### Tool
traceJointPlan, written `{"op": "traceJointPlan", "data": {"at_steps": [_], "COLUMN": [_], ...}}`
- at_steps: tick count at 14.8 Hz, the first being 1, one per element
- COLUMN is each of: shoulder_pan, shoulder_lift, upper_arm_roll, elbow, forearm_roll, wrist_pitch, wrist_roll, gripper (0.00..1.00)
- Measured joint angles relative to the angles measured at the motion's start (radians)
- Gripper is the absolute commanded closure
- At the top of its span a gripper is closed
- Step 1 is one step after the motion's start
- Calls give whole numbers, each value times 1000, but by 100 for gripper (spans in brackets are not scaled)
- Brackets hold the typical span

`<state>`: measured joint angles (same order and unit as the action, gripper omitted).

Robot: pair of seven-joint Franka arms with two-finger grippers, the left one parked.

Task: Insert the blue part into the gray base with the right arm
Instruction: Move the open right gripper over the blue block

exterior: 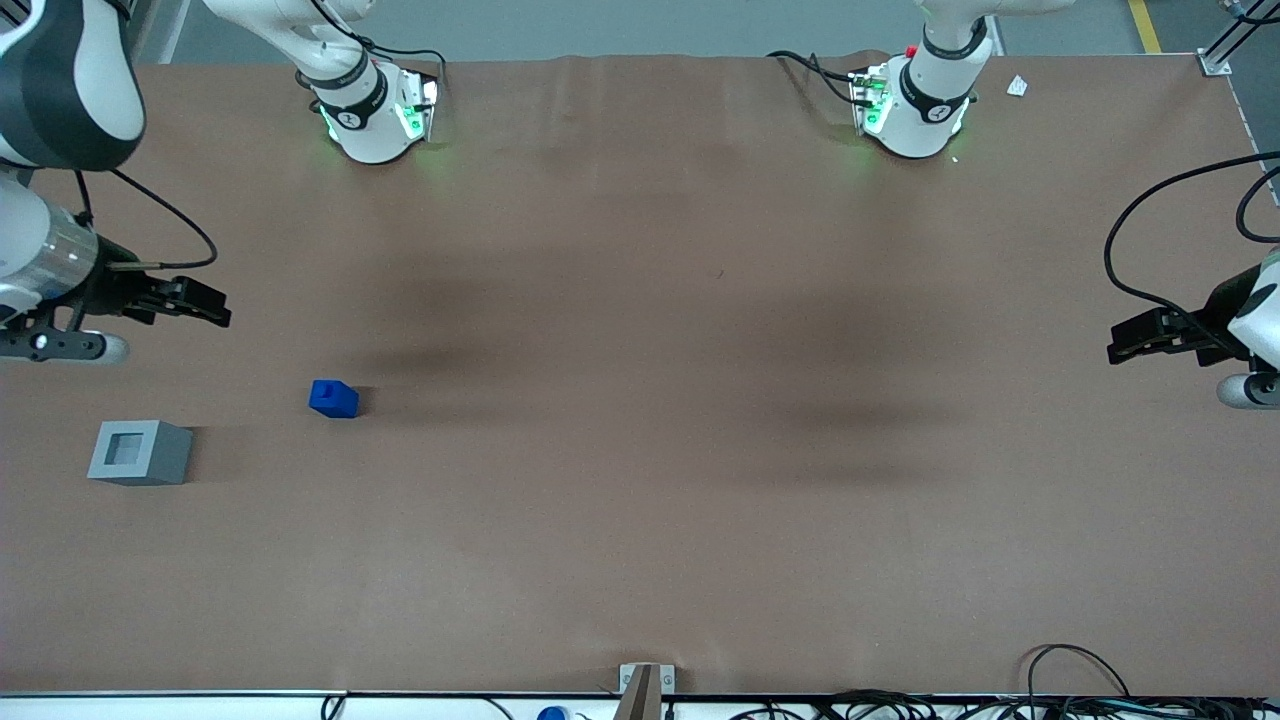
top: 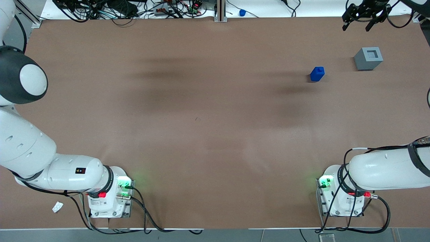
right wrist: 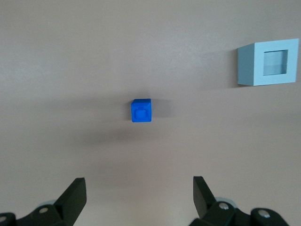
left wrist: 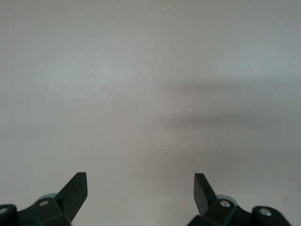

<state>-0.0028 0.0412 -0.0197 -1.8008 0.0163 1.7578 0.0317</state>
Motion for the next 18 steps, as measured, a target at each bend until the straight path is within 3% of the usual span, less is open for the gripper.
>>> {"op": "traceJointPlan", "data": {"at_steps": [9, 18], "shoulder_pan": [-1, 0], "shoulder_lift": [31, 163], "upper_arm_roll": [0, 4], "elbow": [-219, -228], "forearm_roll": [0, 1], "wrist_pitch": [303, 394], "wrist_roll": [0, 0], "gripper": [0, 0]}}
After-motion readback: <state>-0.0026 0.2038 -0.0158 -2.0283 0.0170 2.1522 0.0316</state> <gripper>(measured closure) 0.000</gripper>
